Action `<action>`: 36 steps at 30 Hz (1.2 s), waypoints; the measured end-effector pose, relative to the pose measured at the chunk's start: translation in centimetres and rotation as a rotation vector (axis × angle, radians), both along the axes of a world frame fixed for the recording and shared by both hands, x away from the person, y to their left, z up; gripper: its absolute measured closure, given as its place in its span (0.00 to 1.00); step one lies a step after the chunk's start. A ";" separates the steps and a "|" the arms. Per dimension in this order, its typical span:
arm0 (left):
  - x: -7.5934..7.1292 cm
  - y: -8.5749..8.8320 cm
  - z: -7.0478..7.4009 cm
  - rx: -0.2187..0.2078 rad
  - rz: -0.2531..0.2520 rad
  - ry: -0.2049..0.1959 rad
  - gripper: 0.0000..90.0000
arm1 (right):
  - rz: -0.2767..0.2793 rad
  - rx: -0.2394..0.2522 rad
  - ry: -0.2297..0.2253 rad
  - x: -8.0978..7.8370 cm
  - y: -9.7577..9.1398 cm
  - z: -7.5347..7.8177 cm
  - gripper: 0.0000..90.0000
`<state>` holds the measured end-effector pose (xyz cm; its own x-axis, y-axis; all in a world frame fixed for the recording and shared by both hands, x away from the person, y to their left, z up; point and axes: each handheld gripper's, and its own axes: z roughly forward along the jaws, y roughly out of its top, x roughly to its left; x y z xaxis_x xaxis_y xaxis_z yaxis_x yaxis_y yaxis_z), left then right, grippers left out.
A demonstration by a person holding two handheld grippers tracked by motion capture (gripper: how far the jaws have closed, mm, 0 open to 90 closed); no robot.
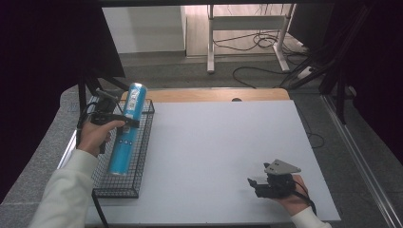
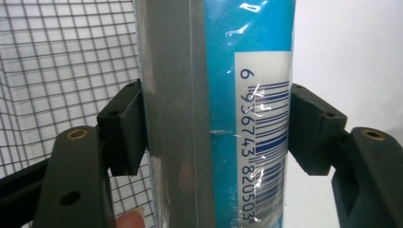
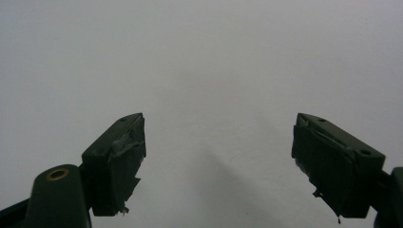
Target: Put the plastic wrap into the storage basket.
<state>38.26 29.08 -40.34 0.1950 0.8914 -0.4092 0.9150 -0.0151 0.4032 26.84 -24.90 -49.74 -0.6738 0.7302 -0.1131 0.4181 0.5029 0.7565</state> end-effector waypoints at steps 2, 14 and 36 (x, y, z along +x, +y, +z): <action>0.1 0.2 -0.4 0.006 0.008 0.009 0.35 | 0.000 -0.001 0.000 0.0 0.0 0.0 0.21; 0.7 1.1 -3.1 0.046 0.022 0.069 0.35 | 0.001 -0.006 0.005 0.0 0.0 -0.1 0.21; 1.7 -0.2 -7.3 0.168 0.037 0.130 0.35 | 0.005 -0.015 0.003 0.1 0.1 -0.3 0.21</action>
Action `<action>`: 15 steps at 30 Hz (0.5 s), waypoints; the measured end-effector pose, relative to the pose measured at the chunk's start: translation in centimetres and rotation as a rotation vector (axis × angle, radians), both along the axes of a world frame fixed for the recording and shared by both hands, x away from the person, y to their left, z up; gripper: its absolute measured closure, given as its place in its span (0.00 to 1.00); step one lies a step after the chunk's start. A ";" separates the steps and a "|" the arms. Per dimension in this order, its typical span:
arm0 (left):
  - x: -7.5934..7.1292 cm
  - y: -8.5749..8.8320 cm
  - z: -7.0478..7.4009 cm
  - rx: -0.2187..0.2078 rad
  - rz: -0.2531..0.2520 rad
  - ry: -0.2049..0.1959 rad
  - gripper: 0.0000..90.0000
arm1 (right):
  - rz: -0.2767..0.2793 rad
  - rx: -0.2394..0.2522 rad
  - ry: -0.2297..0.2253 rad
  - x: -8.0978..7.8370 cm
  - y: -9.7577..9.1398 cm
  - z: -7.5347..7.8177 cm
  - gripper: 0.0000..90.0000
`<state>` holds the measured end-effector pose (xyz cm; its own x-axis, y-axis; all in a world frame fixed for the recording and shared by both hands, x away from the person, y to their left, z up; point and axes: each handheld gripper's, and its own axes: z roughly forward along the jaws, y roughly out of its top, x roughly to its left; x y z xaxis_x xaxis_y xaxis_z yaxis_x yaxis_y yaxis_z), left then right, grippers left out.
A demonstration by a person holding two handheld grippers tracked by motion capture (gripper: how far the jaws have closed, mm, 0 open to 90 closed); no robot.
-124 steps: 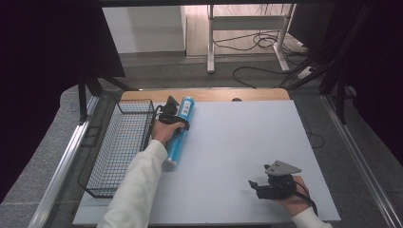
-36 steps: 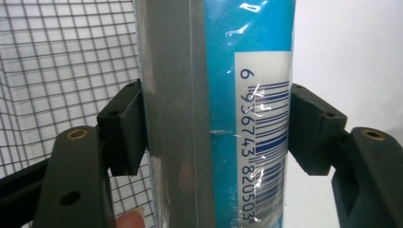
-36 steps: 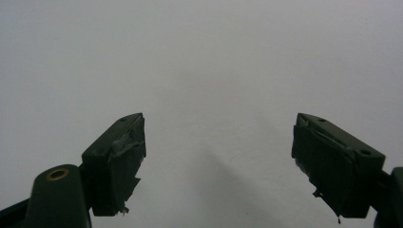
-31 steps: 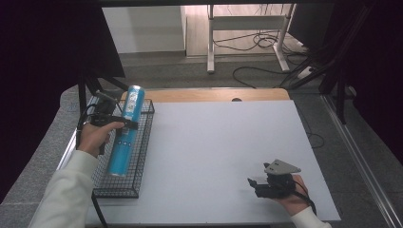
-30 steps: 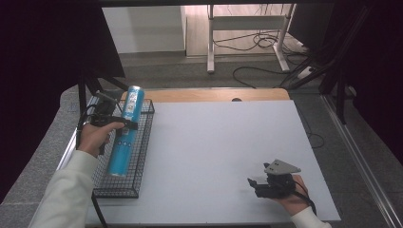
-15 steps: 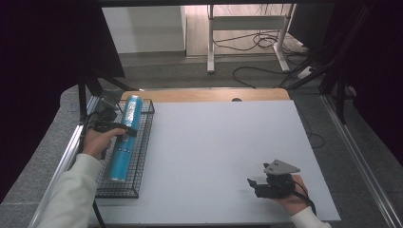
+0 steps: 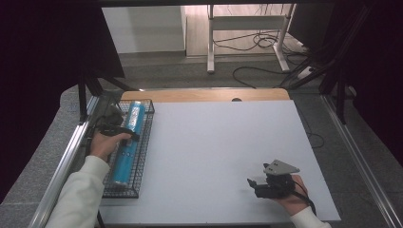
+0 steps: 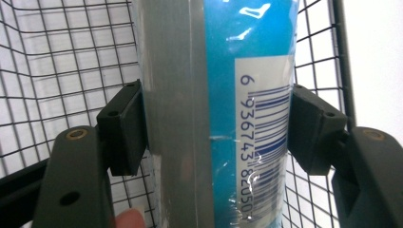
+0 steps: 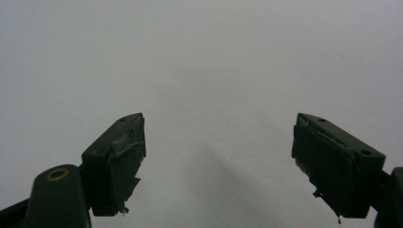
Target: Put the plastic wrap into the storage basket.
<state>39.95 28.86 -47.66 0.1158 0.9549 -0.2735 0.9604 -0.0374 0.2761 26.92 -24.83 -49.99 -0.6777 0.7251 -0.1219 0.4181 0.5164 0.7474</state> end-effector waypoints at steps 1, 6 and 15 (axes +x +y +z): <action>0.1 -0.2 -0.2 0.007 0.001 -0.001 0.35 | -0.001 0.001 0.000 0.0 0.0 0.0 0.21; 0.6 -1.0 -1.2 0.057 0.028 0.023 0.35 | -0.001 -0.001 0.001 0.0 -0.1 0.0 0.21; -0.5 -1.7 2.8 0.054 0.035 -0.141 0.21 | 0.004 -0.003 0.000 -0.1 0.0 -0.1 0.21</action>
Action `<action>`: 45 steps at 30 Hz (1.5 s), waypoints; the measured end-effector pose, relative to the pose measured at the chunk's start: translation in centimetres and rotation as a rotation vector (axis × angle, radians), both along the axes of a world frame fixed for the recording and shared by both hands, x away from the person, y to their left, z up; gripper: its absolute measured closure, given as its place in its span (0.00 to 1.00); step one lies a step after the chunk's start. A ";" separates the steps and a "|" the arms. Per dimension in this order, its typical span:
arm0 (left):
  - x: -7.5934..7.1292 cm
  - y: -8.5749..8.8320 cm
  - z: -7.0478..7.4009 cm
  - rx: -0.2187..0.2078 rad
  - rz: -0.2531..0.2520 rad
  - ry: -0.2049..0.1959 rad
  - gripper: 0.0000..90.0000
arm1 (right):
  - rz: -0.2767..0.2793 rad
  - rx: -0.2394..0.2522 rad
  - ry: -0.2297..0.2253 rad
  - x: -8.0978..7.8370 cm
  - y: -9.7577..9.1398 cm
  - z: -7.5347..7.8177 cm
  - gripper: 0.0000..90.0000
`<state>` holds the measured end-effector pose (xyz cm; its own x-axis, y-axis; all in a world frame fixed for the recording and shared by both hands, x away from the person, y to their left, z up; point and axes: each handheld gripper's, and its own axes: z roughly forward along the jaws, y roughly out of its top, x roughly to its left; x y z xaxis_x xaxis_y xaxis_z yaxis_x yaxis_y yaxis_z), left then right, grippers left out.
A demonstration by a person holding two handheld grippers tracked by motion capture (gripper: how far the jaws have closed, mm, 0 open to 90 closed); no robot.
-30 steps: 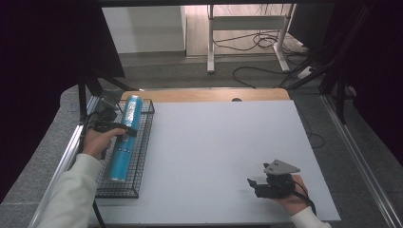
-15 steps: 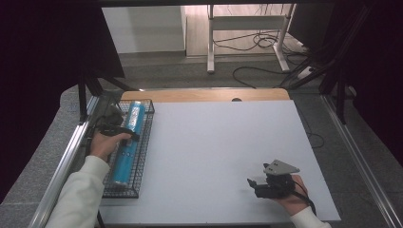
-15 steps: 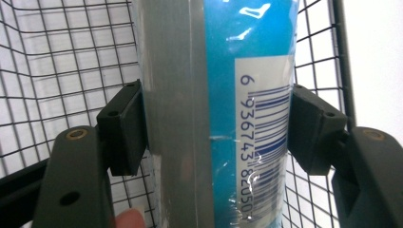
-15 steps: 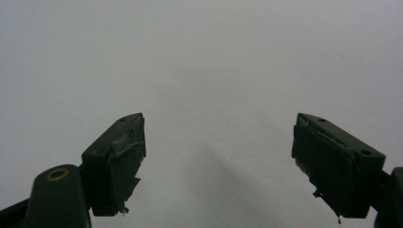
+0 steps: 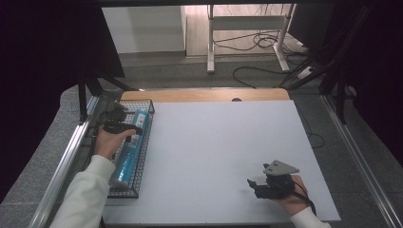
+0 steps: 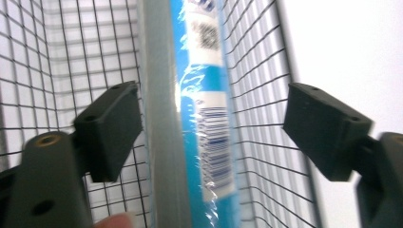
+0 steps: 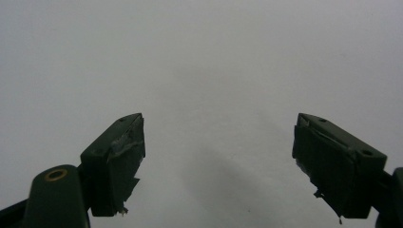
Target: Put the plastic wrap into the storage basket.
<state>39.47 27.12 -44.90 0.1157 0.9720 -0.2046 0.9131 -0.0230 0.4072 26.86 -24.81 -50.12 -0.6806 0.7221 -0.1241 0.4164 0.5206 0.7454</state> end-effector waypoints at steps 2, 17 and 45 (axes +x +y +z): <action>-0.4 0.1 0.6 -0.016 -0.018 -0.024 0.19 | 0.002 -0.002 0.001 0.0 0.0 0.0 0.21; -6.5 -3.0 2.3 -0.106 -0.234 -0.222 0.15 | 0.000 -0.005 -0.005 -0.1 -0.1 0.1 0.20; -16.5 -10.1 -3.4 -0.107 -0.467 -0.314 0.19 | 0.019 -0.010 -0.037 -0.3 -0.3 0.2 0.20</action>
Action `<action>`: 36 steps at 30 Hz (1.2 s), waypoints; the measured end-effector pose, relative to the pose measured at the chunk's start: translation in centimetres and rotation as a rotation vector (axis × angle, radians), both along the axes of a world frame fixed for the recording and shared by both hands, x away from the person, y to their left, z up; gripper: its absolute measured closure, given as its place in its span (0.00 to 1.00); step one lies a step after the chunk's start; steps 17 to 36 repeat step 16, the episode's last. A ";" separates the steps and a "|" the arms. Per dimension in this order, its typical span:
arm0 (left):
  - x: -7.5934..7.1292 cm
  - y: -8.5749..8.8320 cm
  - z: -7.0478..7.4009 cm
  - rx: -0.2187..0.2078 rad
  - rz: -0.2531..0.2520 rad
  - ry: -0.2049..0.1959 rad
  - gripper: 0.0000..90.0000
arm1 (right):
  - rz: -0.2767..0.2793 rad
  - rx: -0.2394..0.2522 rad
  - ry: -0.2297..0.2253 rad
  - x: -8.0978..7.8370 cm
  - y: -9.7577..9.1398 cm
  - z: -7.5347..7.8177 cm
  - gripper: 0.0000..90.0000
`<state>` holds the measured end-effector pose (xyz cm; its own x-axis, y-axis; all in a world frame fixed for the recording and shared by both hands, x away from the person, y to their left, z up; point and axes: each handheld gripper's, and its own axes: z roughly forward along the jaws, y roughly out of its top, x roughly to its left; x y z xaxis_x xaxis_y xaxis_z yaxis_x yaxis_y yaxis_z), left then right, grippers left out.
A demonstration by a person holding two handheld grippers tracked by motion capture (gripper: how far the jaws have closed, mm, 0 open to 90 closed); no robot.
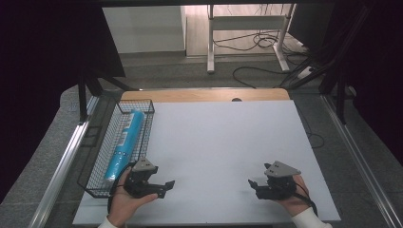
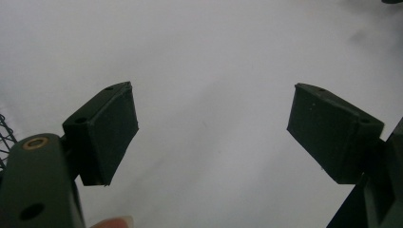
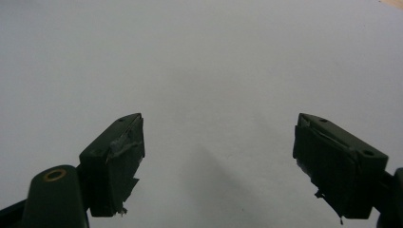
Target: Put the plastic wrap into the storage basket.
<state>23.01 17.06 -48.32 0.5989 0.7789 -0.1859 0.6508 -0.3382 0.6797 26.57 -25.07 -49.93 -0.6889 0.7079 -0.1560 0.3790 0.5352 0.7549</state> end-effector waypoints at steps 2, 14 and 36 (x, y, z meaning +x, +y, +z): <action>0.0 0.0 -0.2 0.011 -0.002 -0.003 0.19 | 0.000 -0.001 -0.001 0.0 0.0 0.0 0.20; 0.3 0.2 -0.4 0.013 0.010 -0.013 0.19 | -0.004 0.012 -0.030 -0.2 -0.2 0.3 0.20; 0.3 0.2 -0.4 0.011 0.012 -0.012 0.19 | -0.002 0.020 -0.032 -0.3 -0.2 0.5 0.20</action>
